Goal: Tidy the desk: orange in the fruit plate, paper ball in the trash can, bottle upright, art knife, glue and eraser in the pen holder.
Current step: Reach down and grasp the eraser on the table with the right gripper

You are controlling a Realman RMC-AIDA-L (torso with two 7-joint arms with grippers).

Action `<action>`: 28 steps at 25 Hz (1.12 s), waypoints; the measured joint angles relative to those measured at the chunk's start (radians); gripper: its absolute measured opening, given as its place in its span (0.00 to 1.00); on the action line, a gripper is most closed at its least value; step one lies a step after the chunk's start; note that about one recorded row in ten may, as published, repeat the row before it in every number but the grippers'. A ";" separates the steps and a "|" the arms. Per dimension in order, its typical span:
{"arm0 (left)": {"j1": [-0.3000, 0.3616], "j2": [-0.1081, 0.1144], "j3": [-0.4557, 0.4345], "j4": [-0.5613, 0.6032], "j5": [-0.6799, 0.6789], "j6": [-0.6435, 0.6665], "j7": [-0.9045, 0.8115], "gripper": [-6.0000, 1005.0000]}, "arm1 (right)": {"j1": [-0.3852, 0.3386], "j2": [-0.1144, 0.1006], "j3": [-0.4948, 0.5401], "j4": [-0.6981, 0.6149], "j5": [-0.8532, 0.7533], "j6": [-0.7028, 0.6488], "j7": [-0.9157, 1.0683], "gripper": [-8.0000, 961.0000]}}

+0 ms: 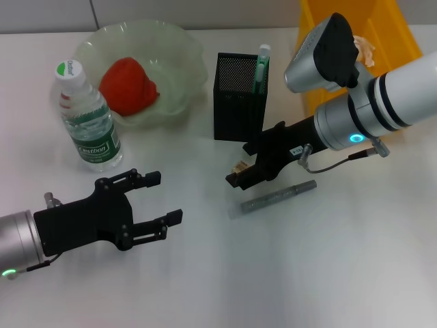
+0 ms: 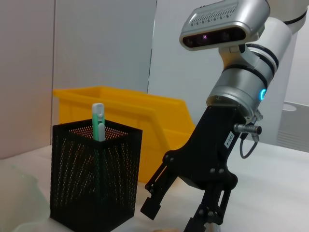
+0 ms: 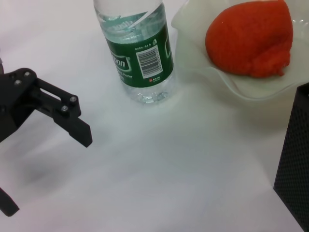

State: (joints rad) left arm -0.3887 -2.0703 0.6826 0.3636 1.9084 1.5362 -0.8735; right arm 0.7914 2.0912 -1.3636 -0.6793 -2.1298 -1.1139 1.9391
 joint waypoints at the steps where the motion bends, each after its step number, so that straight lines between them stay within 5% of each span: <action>1: 0.000 0.000 0.000 0.000 -0.001 0.000 0.000 0.80 | 0.000 0.000 0.000 0.000 0.000 0.000 0.000 0.85; 28: -0.023 0.004 0.000 0.011 0.001 0.021 -0.008 0.80 | 0.002 -0.001 0.000 -0.011 0.021 0.004 0.000 0.85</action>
State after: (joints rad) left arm -0.4116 -2.0662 0.6826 0.3748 1.9091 1.5571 -0.8819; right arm 0.7934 2.0905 -1.3637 -0.6905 -2.1091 -1.1102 1.9389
